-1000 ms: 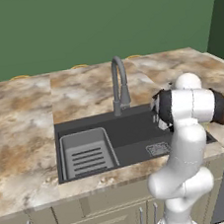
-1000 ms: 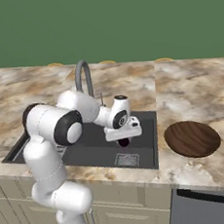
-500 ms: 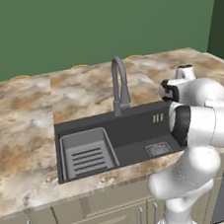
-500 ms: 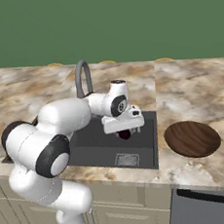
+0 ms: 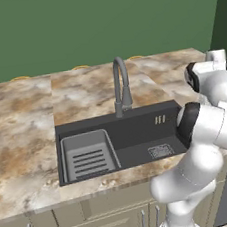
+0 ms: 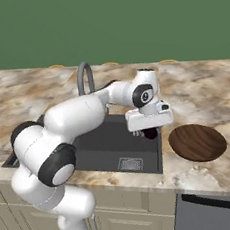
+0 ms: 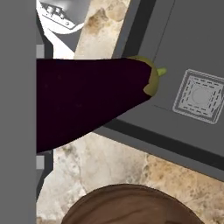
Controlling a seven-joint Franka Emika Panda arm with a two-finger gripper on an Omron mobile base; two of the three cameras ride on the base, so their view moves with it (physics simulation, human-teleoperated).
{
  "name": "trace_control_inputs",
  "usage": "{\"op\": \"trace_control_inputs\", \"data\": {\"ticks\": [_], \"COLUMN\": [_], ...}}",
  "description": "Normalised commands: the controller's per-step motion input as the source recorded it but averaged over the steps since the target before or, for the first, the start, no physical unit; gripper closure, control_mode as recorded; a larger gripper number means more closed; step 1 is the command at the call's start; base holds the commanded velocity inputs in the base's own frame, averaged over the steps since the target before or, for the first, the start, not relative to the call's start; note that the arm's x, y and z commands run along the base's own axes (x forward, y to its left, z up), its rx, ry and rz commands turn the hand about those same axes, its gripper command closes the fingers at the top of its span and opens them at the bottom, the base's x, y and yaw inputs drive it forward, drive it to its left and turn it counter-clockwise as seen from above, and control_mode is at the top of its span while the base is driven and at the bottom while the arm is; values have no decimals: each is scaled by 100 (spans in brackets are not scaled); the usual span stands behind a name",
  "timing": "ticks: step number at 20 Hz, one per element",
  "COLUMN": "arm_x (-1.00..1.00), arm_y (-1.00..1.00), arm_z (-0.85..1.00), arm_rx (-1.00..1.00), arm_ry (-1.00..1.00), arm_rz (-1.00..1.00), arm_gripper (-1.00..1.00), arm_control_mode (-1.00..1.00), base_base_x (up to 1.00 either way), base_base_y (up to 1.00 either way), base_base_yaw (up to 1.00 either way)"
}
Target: Pick the eggplant from the sink and place it in the bowl. Then pick the bowl and place it in the microwave. Then close the microwave door and press the start button.
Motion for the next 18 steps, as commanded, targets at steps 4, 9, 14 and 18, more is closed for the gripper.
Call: {"op": "trace_control_inputs", "data": {"ticks": [4, 9, 14, 18], "arm_x": [1, 16, 2, 2], "arm_y": [-100, -59, -56, -36], "arm_z": [-21, -31, -7, -14], "arm_rx": [6, 0, 0, 0], "arm_ry": [0, 0, 0, 0], "arm_rz": [1, 2, 10, 20], "arm_gripper": [100, 100, 100, 100], "arm_control_mode": [-100, -100, -100, -100], "base_base_x": [0, 0, 0, 0], "base_base_y": [0, 0, 0, 0], "base_base_yaw": [0, 0, 0, 0]}}
